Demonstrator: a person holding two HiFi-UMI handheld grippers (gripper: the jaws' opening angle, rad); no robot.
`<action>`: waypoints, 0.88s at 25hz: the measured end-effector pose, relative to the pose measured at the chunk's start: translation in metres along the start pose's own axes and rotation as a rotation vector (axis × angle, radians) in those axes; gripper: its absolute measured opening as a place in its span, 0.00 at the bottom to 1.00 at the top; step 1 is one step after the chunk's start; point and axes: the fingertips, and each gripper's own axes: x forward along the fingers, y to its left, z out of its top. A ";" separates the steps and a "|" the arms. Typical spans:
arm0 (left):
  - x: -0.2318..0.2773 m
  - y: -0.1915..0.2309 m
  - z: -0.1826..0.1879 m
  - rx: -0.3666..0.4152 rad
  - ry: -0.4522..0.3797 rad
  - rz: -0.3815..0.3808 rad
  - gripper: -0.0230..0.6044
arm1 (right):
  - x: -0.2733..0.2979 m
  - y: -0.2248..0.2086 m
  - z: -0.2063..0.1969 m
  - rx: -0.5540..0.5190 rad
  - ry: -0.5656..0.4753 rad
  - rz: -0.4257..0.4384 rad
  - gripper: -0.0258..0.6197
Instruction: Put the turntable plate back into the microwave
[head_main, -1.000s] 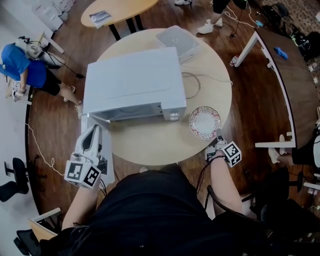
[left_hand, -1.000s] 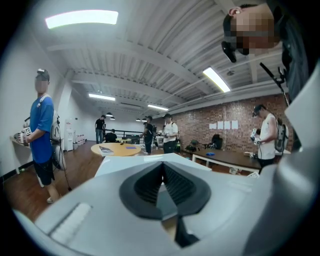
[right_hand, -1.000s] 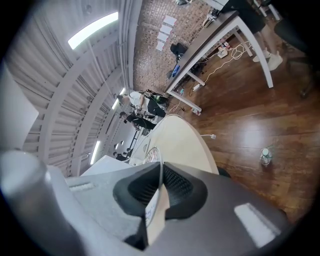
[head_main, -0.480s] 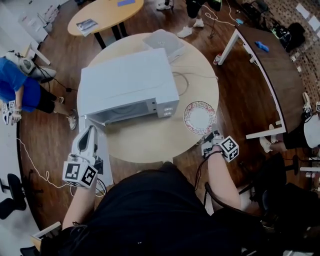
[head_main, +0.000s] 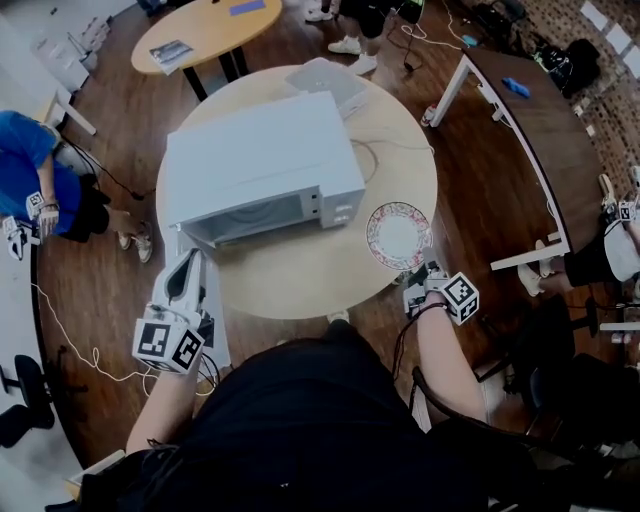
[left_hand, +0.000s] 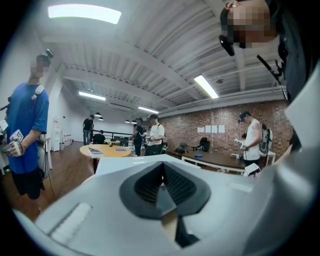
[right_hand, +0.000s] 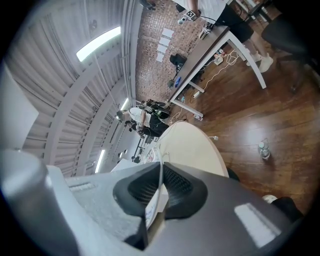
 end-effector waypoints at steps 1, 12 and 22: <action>-0.002 0.000 -0.002 0.002 0.003 -0.004 0.04 | -0.002 0.001 -0.001 -0.004 0.001 0.000 0.07; -0.014 0.004 -0.007 -0.021 -0.015 -0.007 0.04 | -0.005 0.012 -0.016 -0.024 0.028 0.005 0.07; 0.005 -0.022 -0.049 -0.104 -0.006 -0.085 0.04 | 0.014 0.005 -0.030 -0.069 0.052 0.052 0.07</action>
